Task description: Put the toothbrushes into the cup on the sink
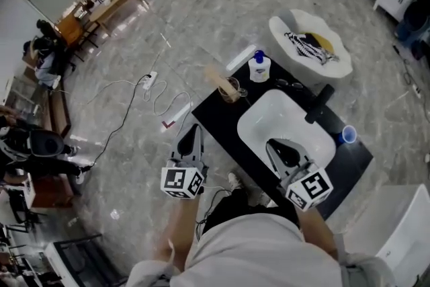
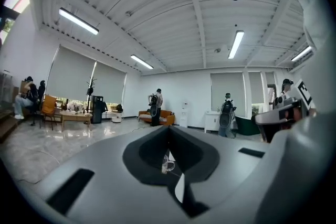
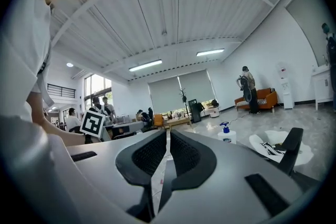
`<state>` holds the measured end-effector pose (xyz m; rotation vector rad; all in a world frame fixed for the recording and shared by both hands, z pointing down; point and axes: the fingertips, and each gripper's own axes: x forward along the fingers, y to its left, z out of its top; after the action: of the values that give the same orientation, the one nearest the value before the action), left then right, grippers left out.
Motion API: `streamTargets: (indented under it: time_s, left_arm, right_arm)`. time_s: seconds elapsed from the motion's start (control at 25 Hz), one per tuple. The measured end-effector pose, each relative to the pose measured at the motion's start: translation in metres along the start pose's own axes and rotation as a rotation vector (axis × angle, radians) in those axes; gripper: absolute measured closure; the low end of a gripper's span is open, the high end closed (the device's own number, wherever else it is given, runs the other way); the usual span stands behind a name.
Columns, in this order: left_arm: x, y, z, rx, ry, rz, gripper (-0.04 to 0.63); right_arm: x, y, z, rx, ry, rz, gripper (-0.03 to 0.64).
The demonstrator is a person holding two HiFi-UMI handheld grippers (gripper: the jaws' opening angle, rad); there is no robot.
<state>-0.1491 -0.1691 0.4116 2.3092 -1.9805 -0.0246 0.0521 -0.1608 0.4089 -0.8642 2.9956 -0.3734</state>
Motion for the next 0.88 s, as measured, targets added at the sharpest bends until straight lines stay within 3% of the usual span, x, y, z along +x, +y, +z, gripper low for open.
streamTargets:
  time_s: [0.24,0.88]
  left_arm:
    - [-0.027,0.008,0.014,0.035,-0.025,0.055,0.594]
    - [-0.080,0.039,0.008,-0.034,-0.052,0.113,0.594]
  right_arm:
    - [0.010,0.006,0.006,-0.010,-0.005,0.008,0.568]
    - [0.036,-0.001,0.012,-0.085,0.052,-0.034,0.568]
